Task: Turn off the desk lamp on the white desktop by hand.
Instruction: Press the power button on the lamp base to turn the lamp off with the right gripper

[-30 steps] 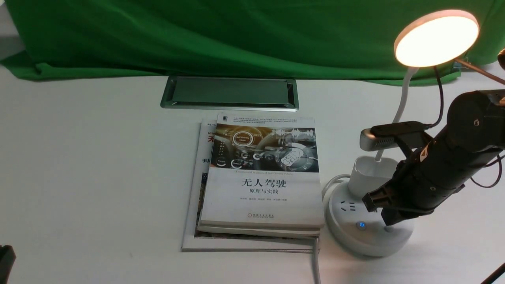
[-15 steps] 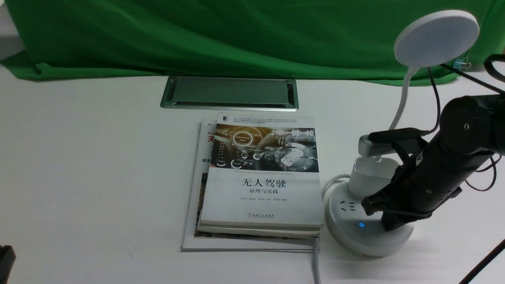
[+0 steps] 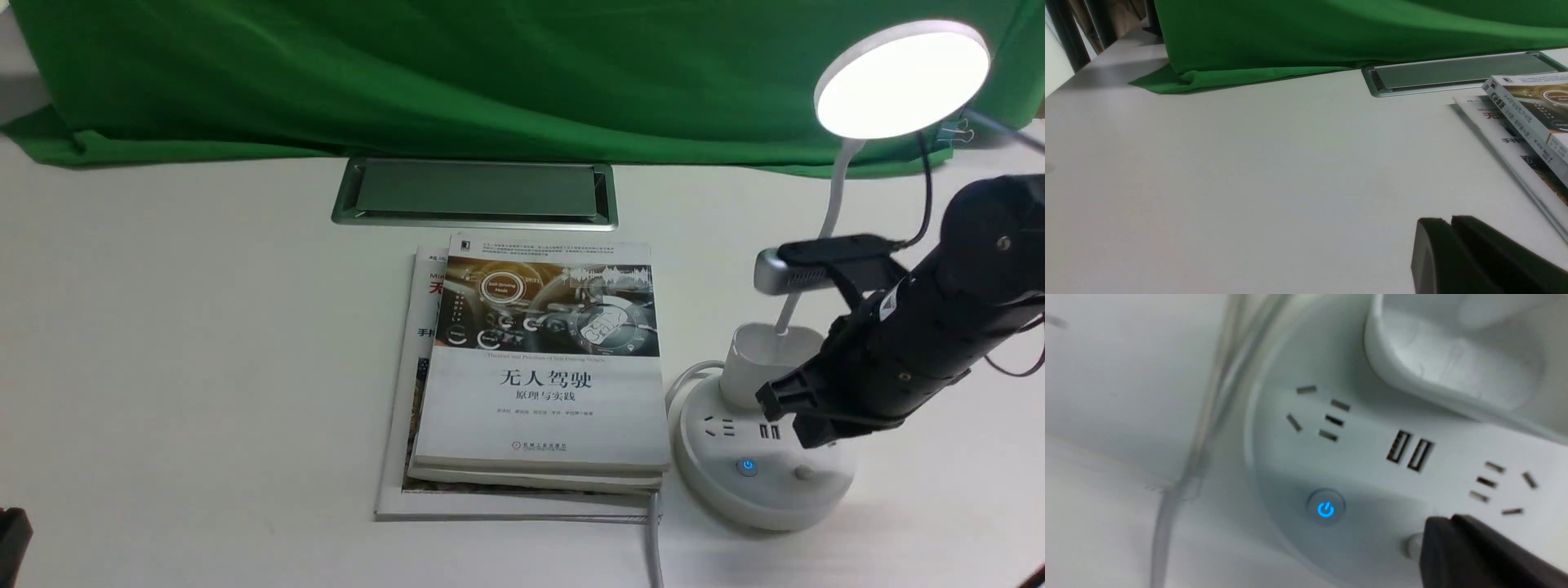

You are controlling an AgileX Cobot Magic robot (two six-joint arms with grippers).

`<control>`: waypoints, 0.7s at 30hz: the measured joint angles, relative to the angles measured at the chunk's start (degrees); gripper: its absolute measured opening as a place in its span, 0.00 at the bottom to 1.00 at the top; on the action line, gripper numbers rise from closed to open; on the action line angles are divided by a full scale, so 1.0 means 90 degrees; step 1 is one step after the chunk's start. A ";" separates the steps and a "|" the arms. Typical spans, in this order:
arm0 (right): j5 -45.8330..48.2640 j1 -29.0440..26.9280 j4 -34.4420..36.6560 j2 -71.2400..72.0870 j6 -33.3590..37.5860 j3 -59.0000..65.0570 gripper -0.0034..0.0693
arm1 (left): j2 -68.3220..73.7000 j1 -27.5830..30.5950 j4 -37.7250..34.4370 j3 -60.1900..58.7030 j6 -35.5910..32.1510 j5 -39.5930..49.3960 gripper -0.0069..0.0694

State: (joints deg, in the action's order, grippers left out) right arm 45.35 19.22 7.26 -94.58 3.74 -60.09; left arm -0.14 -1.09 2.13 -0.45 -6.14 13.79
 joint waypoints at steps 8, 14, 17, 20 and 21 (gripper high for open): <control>-0.0089 0.0000 0.0000 -0.0289 -0.0024 0.0194 0.10 | 0.0000 0.0000 0.0000 0.0000 0.0000 0.0000 0.12; -0.0360 0.0000 0.0014 -0.0542 -0.0030 0.0121 0.10 | 0.0000 0.0000 0.0000 0.0000 0.0000 0.0000 0.12; -0.0359 0.0000 0.0014 -0.0512 -0.0030 0.0120 0.10 | 0.0000 0.0000 0.0000 0.0000 0.0000 0.0000 0.12; -0.0359 0.0000 0.0014 -0.0412 -0.0030 0.0167 0.10 | 0.0000 0.0000 0.0000 0.0000 0.0000 0.0000 0.12; -0.0331 0.0000 0.0014 -0.0341 -0.0037 0.0181 0.10 | 0.0000 0.0000 0.0000 0.0000 0.0000 0.0000 0.12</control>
State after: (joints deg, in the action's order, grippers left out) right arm 42.37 19.22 7.39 -97.65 3.40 -58.46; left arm -0.14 -1.09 2.13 -0.45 -6.14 13.79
